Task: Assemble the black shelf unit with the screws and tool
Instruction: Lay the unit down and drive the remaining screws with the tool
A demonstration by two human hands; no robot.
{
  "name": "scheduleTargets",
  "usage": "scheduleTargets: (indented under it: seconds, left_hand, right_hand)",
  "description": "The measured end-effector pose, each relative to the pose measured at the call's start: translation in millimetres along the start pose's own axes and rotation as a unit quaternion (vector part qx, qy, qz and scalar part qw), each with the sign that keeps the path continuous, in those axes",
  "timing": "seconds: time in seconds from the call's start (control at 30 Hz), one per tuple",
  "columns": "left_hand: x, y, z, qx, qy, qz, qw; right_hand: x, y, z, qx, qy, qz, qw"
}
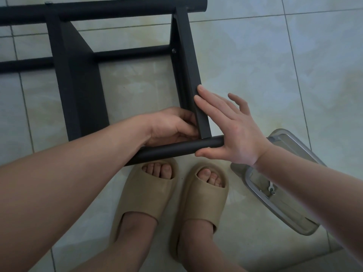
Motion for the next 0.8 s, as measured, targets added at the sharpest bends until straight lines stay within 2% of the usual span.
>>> scheduleTargets:
  seconds: [0.23, 0.43, 0.8]
  left_hand:
    - [-0.3, -1.1, 1.6, -0.03, -0.023, 0.013, 0.999]
    - [-2.7, -1.4, -0.3, -0.026, -0.036, 0.038, 0.998]
    - [1.5, 0.3, 1.6, -0.022, 0.004, 0.009, 1.0]
  right_hand:
    - [-0.6, -0.5, -0.4, 0.0, -0.003, -0.003, 1.0]
    - [0.0, -0.7, 0.0, -0.001, -0.005, -0.003, 1.0]
    - [0.4, -0.6, 0.2, 0.0, -0.006, -0.002, 1.0]
Point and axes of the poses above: each hand's wrist, its own y-axis away from the middle knuckle, its own z-axis out of the back of the hand, x = y × z, the point moved 8 cm from there along -y, towards the middle knuckle, and after that the axes turned 14 degrees about y, right-handed, at the moved point
